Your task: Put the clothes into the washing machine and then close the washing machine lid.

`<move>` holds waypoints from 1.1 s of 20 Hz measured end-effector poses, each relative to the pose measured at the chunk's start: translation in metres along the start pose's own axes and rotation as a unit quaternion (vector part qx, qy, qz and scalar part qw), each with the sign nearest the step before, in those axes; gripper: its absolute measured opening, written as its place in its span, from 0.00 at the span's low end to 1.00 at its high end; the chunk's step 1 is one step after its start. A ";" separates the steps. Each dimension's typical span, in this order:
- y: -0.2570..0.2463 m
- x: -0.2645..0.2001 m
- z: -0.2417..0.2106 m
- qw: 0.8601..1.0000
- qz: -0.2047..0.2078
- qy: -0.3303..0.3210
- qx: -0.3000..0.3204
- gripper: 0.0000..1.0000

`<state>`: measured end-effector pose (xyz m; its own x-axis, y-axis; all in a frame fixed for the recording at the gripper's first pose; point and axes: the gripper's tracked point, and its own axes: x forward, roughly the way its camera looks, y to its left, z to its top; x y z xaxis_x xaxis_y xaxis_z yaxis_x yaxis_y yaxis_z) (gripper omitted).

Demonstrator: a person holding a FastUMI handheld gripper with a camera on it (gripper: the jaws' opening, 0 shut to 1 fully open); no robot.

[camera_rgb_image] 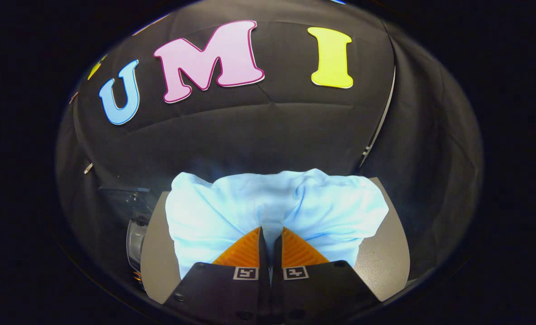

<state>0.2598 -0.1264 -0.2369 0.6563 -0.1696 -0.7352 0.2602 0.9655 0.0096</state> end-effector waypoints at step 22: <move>0.150 -0.217 0.142 0.969 0.062 -0.231 -0.056 0.05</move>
<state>0.2567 0.0272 0.0202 0.9313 -0.0974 -0.3509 0.0987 0.9950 -0.0141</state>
